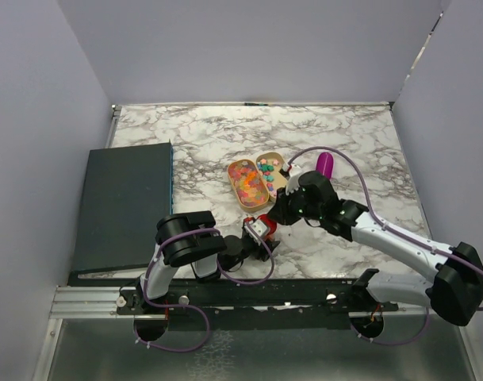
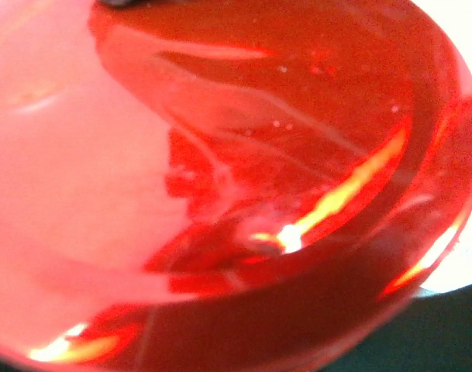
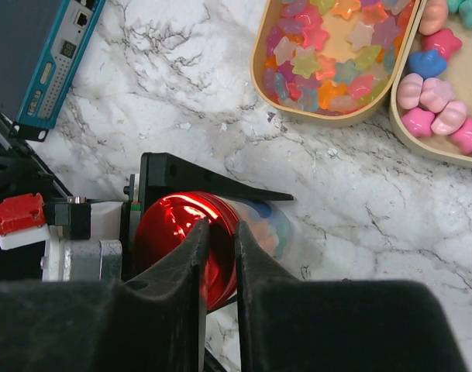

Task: Pack the candies
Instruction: Screw the bottle lid onto the packing bottle.

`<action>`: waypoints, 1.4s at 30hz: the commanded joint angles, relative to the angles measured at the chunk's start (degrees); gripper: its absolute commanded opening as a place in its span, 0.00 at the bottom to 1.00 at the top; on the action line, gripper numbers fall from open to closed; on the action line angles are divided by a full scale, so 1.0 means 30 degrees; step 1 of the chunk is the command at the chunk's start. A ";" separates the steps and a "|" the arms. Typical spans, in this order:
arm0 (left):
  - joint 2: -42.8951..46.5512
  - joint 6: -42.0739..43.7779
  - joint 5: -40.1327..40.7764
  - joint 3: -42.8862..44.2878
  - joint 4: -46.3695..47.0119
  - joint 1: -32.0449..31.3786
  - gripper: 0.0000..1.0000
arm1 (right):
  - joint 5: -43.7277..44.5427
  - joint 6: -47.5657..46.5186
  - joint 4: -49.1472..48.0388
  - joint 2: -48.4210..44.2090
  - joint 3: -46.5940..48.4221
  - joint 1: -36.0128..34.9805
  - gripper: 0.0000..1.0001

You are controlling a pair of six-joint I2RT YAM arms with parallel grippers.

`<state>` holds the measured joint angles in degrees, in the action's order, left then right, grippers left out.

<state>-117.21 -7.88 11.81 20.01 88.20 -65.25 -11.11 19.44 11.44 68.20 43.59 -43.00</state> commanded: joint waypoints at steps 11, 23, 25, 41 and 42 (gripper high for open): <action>-0.0710 -0.0919 -0.0555 0.0790 -0.0268 0.0129 0.24 | -0.1312 0.2264 0.2690 -0.5555 -0.4276 -0.0400 0.11; -0.1383 0.0046 -0.0361 0.1751 -0.0573 0.0105 0.40 | 0.3306 0.3948 0.5512 -0.9870 -0.2736 -0.0402 0.32; -0.1391 0.0226 -0.0202 0.1717 -0.0573 0.0079 0.45 | 0.3524 0.3935 0.5624 -0.9759 -0.2471 -0.0407 0.35; -0.0600 0.0638 0.1038 0.0662 -0.0573 -0.0416 0.99 | 0.3594 0.3388 0.5291 -0.9088 -0.1768 -0.0402 0.40; -0.0511 0.0642 0.1115 0.0527 -0.0573 -0.0473 0.99 | 0.3640 0.3344 0.5274 -0.9010 -0.1683 -0.0402 0.40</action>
<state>-119.22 -5.45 13.10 24.12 87.66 -65.89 -1.98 30.39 26.63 40.71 36.32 -43.94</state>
